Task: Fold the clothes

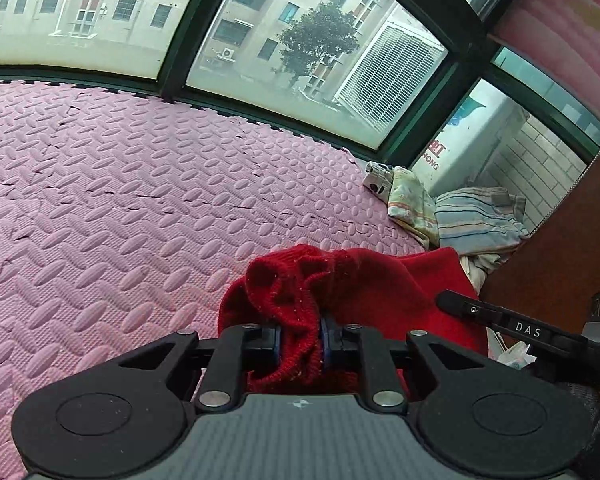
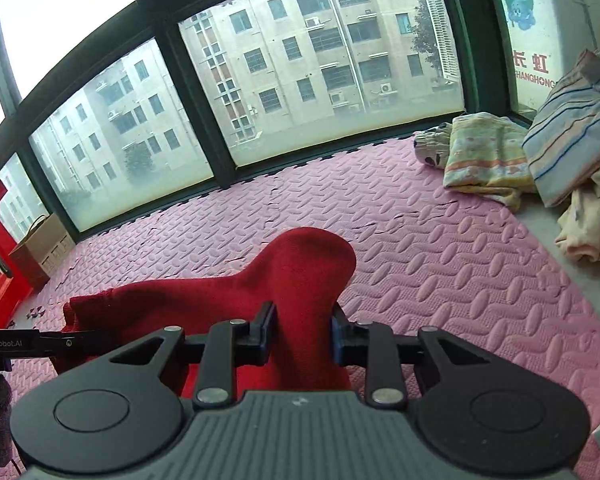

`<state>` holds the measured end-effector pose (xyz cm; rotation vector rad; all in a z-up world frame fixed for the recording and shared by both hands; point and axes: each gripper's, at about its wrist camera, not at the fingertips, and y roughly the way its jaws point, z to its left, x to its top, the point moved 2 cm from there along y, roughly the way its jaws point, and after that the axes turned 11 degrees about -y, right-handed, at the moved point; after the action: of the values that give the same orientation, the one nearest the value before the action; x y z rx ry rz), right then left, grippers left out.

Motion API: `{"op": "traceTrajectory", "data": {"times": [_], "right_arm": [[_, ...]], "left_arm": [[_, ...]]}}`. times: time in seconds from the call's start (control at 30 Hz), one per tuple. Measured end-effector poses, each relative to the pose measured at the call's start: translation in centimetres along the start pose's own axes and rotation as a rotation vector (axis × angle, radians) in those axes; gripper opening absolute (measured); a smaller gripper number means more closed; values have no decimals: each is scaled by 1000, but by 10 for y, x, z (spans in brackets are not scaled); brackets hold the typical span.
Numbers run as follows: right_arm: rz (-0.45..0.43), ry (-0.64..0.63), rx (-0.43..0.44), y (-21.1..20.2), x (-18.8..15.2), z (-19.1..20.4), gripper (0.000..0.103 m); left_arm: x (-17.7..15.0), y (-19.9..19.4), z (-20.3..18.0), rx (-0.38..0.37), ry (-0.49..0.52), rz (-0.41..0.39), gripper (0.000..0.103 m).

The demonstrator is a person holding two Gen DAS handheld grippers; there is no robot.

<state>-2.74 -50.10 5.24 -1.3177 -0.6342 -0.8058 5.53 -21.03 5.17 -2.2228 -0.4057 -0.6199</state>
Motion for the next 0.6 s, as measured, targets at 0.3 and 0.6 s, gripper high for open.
{"op": "traceTrajectory", "data": {"times": [0.3,0.6], "right_arm": [[0,-45,-74,-6,-10,-16,44],[-40,-104,50,-11,-29,51,53]], "left_arm": [[3,16,-15,71,62,-14,62],[14,30,-18,146,99,-24,81]]}}
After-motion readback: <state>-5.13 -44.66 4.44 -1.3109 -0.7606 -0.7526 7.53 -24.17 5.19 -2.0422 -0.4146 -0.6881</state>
